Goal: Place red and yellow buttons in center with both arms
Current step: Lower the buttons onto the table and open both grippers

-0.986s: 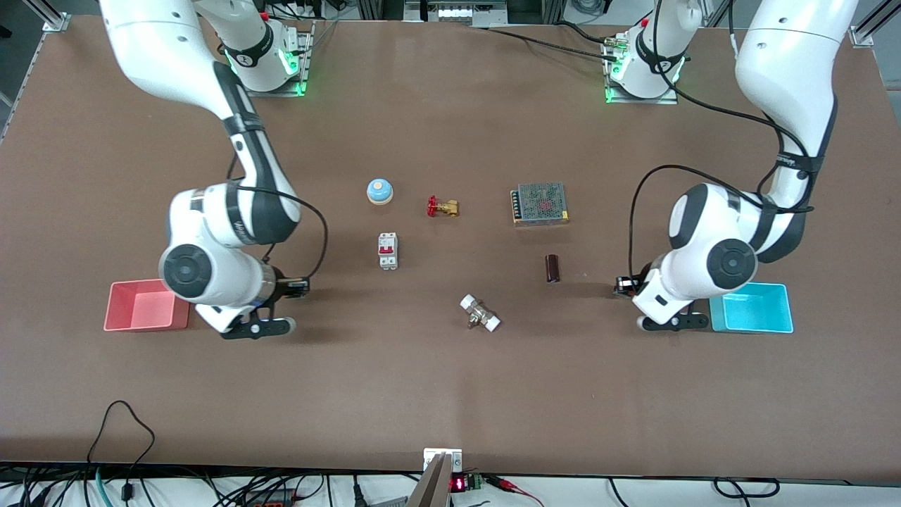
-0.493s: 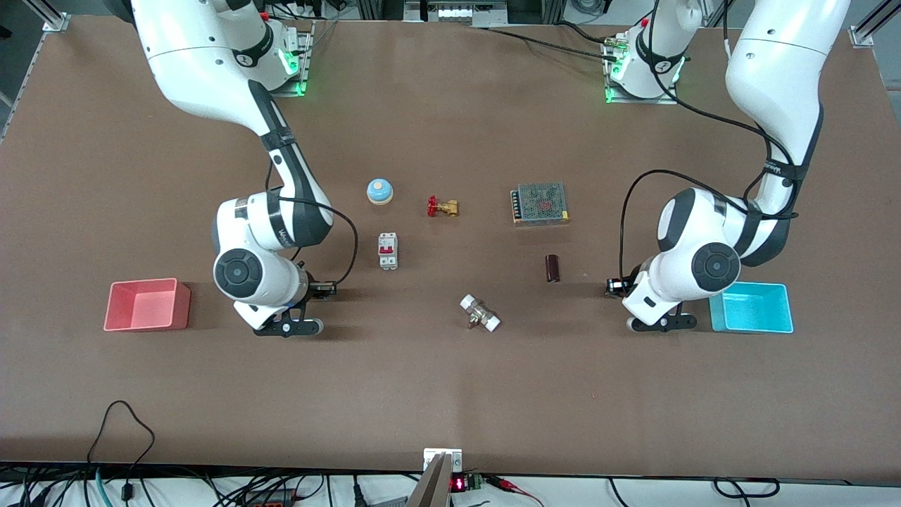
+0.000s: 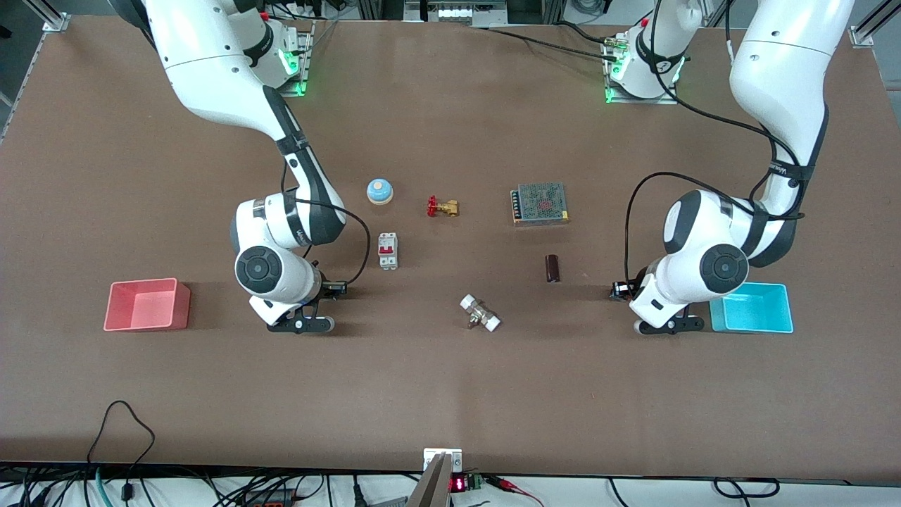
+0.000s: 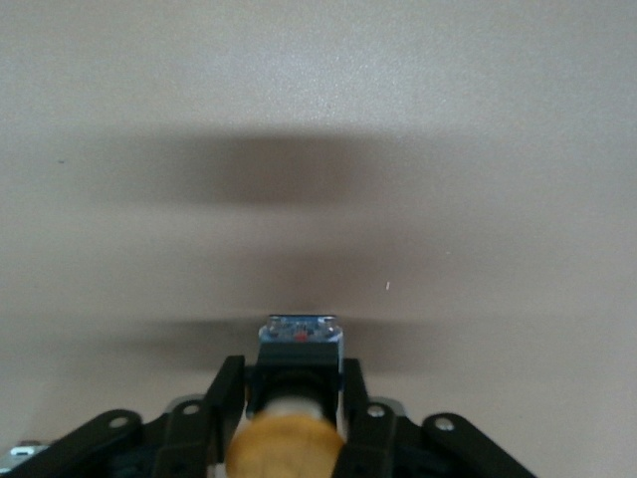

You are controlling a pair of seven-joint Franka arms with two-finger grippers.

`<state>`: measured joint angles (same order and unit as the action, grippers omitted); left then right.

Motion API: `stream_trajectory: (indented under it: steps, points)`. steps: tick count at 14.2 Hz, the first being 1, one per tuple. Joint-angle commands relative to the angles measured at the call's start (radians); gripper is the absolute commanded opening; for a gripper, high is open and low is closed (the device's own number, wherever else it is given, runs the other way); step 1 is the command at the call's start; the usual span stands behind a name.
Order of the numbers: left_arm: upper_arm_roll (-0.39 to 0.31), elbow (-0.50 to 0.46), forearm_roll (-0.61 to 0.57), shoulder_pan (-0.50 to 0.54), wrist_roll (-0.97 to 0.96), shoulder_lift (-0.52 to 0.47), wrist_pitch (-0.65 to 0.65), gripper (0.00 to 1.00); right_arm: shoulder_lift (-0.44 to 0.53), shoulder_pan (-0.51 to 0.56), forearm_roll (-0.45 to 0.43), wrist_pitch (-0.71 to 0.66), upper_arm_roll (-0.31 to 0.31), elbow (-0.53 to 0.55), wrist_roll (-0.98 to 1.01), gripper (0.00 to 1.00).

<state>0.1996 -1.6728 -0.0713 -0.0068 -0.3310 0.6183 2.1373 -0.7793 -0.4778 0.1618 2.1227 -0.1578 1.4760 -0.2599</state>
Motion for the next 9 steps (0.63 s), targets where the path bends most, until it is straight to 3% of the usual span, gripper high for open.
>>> stream_trajectory:
  steps: [1,2,4,9]
  points:
    - [-0.002,0.018,-0.010,0.001,-0.005,0.008,0.003,0.64,0.040,-0.005,0.022,-0.001,-0.011,-0.006,-0.004,1.00]
    - [-0.002,0.021,-0.009,0.001,-0.005,0.005,0.001,0.79,0.081,-0.007,0.021,-0.021,-0.015,-0.006,-0.001,1.00]
    - [-0.003,0.041,-0.007,0.005,-0.003,-0.009,-0.010,0.91,0.168,-0.001,0.013,-0.098,-0.025,-0.008,-0.001,1.00]
    - [-0.003,0.042,-0.010,0.048,0.009,-0.130,-0.092,0.99,0.326,0.001,0.021,-0.210,-0.202,-0.008,0.016,1.00]
